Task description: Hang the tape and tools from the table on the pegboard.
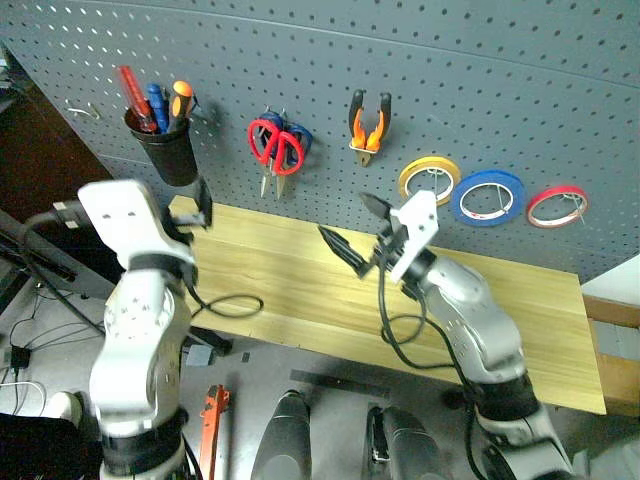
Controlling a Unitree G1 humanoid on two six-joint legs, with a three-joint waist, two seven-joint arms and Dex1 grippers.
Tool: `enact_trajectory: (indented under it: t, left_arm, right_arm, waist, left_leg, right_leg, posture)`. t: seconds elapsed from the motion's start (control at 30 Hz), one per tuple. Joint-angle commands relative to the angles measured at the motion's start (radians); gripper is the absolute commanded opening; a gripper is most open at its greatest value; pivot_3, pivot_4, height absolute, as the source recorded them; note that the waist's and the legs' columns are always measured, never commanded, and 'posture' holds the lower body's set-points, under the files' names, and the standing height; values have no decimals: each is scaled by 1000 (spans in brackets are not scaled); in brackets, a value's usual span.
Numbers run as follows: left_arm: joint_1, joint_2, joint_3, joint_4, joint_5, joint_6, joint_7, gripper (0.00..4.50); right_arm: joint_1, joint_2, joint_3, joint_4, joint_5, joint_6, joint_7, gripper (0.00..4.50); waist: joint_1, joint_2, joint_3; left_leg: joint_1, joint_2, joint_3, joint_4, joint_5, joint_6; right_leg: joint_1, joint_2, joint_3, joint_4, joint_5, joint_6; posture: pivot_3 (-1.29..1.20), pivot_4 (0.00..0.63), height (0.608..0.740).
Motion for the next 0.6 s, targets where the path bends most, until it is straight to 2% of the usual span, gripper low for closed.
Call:
enact_trajectory:
  t: [0.03,0.1,0.17,0.23,0.37,0.5,0.6]
  left_arm:
    - [68,-57,-61,67,-32,59,-46,4454]
    - [66,-87,-84,171,-37,60,-77,4454]
    - [42,-83,-115,275,-1,24,-106,4454]
    - [0,-64,-144,380,31,-39,-153,4454]
    - [-112,-48,-172,613,51,-101,-241,4454]
    - [-210,-47,-195,792,64,-174,-332,4454]
    - [-250,-52,-217,887,92,-220,-366,4454]
  right_arm:
    - [94,-27,-43,-35,-39,14,-62,4500]
    - [139,-37,-57,-1,-86,30,-122,4500]
    - [156,-23,-78,37,-126,46,-197,4500]
    - [156,13,-110,74,-135,66,-266,4500]
    - [143,68,-182,156,-168,94,-399,4500]
    - [153,77,-227,243,-181,88,-450,4500]
    - [163,78,-245,292,-180,70,-467,4500]
  waist:
    - [0,3,-18]
    - [0,3,-32]
    - [-3,4,-44]
    - [-8,3,-62]
    - [-19,3,-99]
    - [-38,4,-133]
    - [-53,5,-150]
  left_leg:
    - [1,0,0,0,0,0]
    - [5,0,0,1,0,1]
    - [11,-1,1,1,2,3]
    - [14,-1,3,1,3,4]
    - [15,-1,3,1,3,5]
    - [16,-1,6,-1,3,5]
    - [16,-1,6,-3,3,5]
  right_leg:
    - [1,1,0,-1,0,0]
    - [6,1,0,-1,0,0]
    - [11,1,1,-2,-4,4]
    - [13,1,3,-2,-5,-3]
    - [13,2,4,-1,-4,-4]
    - [13,2,5,-2,-1,3]
    - [13,2,6,-3,-1,1]
  posture:
    - [275,143,740]
    - [263,130,740]
    - [243,107,740]
    - [227,88,740]
    - [194,53,740]
    - [157,17,740]
    - [136,0,740]
